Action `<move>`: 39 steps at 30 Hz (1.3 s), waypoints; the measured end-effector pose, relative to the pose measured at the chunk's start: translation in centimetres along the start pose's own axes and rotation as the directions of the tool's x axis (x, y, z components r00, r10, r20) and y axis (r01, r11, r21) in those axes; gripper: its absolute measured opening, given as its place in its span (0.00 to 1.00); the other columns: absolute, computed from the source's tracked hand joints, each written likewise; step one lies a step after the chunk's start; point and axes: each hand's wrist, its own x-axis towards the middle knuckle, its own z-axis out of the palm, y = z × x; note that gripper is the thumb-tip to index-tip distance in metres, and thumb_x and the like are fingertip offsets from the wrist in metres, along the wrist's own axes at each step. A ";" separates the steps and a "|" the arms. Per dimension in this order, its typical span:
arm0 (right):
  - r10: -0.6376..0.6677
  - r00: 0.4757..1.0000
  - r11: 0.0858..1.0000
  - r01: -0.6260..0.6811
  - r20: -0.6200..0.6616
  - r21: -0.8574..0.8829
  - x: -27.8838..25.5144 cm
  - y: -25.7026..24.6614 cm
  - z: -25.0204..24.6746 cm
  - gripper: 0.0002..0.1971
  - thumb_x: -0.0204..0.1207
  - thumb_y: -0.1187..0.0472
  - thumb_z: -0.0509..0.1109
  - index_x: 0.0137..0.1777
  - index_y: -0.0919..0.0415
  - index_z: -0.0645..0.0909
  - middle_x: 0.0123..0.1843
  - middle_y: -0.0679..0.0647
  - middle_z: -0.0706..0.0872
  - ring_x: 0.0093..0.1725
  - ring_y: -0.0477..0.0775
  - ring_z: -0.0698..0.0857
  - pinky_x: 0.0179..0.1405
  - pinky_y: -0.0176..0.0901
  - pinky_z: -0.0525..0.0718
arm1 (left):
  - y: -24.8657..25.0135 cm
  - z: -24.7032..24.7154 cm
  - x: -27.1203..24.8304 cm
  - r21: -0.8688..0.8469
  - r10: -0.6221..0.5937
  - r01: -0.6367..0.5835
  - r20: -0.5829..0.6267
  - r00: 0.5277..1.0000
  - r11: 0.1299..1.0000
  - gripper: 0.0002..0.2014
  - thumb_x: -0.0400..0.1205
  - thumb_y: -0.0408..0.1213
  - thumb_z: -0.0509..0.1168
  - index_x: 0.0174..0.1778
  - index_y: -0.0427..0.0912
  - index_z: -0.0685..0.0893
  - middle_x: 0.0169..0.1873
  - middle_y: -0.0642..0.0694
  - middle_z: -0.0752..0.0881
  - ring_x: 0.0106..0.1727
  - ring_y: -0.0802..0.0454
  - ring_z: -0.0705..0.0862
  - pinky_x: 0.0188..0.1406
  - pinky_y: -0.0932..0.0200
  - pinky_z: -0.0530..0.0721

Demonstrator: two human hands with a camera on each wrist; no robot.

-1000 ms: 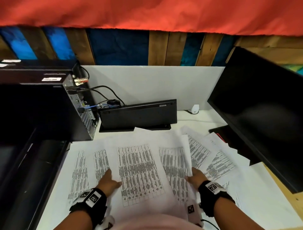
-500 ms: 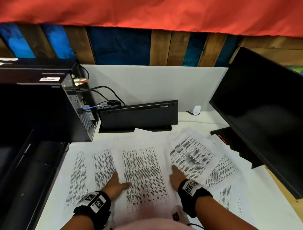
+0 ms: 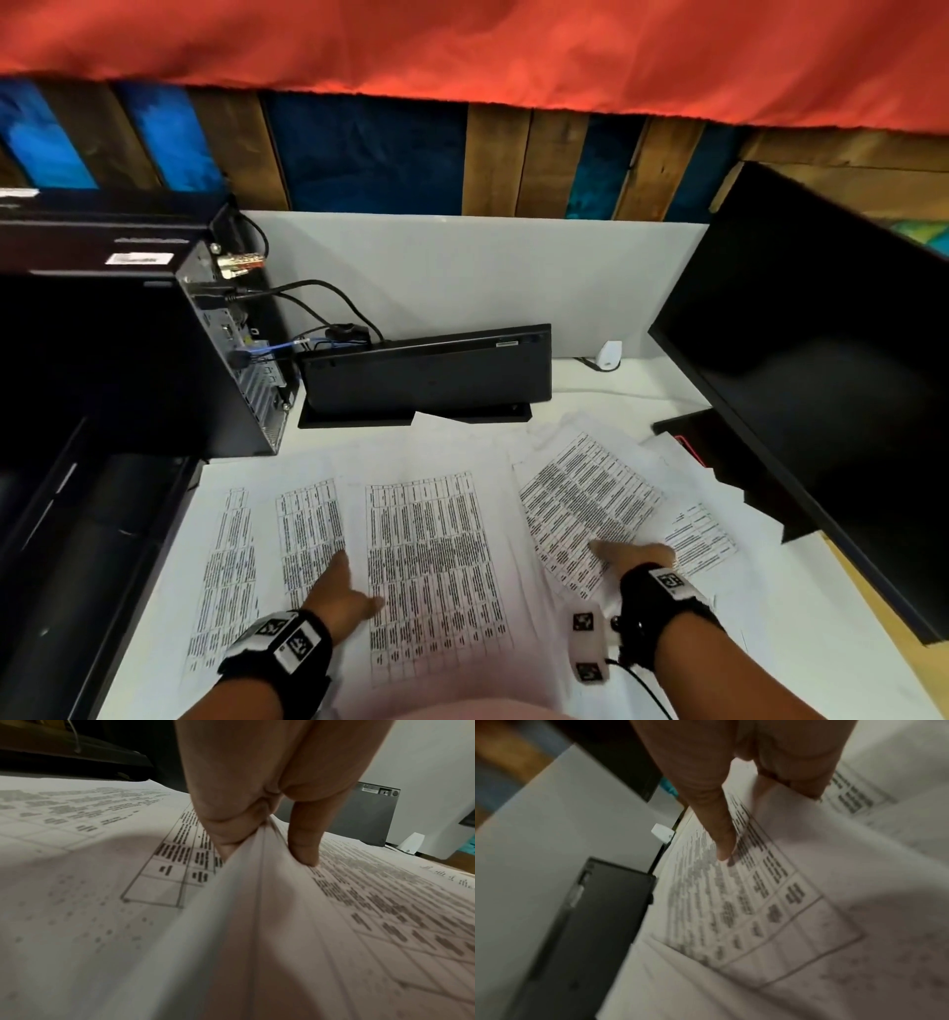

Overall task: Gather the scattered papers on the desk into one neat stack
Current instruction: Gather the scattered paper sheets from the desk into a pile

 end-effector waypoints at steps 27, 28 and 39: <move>-0.372 0.928 0.797 0.331 0.022 -0.505 -1.8 1.1 2.6 0.49 0.59 0.37 0.78 0.75 0.62 0.63 0.73 0.62 0.67 0.73 0.66 0.68 0.69 0.62 0.75 | -0.1 1.9 0.5 0.030 0.033 -0.029 -0.140 0.990 0.999 0.49 0.73 0.71 0.59 0.75 0.30 0.68 0.71 0.31 0.77 0.68 0.38 0.80 0.72 0.48 0.75; -0.361 0.928 0.805 0.361 0.095 -0.470 -2.0 1.1 2.9 0.52 0.59 0.38 0.79 0.77 0.63 0.61 0.76 0.63 0.65 0.75 0.66 0.67 0.71 0.61 0.75 | -1.3 2.4 2.0 0.049 0.036 -0.030 -0.129 0.991 0.998 0.54 0.68 0.78 0.57 0.75 0.32 0.69 0.71 0.30 0.77 0.69 0.38 0.80 0.72 0.45 0.75; -0.423 0.880 0.894 0.444 0.216 -0.056 -1.2 1.8 4.7 0.31 0.71 0.49 0.74 0.69 0.62 0.67 0.57 0.60 0.81 0.45 0.59 0.86 0.44 0.58 0.90 | 1.0 3.5 2.1 -0.010 0.003 -0.006 -0.214 0.977 1.000 0.54 0.58 0.62 0.78 0.76 0.40 0.65 0.71 0.38 0.75 0.68 0.37 0.78 0.72 0.43 0.75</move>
